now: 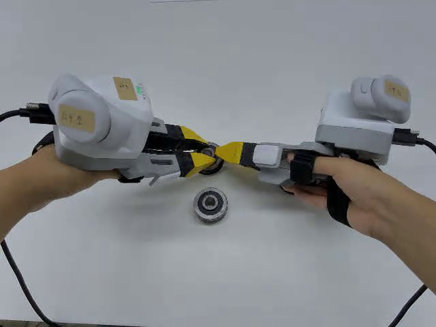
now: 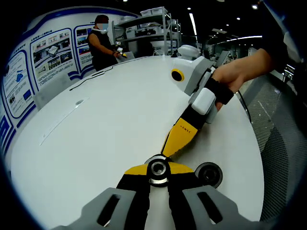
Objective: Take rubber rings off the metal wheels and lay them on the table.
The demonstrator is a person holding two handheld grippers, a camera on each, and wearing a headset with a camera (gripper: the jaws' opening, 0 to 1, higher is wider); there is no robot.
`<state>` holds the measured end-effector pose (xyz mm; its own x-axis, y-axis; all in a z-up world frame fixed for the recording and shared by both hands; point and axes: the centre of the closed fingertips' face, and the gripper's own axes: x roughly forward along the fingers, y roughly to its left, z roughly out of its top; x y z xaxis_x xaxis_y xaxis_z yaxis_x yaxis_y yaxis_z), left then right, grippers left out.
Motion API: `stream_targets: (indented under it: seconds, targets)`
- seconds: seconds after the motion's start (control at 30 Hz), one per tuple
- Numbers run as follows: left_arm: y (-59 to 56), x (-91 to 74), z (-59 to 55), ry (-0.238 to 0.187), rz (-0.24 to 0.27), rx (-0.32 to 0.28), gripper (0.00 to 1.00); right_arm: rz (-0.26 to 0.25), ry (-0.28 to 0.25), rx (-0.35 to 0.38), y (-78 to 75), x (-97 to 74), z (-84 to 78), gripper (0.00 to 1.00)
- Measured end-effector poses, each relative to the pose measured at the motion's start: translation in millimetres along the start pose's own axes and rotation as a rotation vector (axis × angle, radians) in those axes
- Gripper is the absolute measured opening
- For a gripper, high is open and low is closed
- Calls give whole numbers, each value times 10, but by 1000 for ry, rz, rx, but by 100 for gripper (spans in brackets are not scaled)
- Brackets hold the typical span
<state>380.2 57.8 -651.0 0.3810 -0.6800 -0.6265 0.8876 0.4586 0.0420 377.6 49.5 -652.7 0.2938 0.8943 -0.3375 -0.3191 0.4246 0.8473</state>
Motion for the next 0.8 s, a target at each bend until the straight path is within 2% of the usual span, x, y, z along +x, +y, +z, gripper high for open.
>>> stream_targets:
  seconds: [0.33, 0.67, 0.8]
  targets:
    - [-4, 0, 1, 1, -1, 1, 13, -24, 2, 1, -51, 3, -4, 4]
    - [-8, 1, 3, 2, -1, 3, 13, -46, 10, -42, -46, 2, -4, 3]
    - [-8, 2, 2, 4, -1, 4, 13, -55, 5, -23, -56, 0, 2, 2]
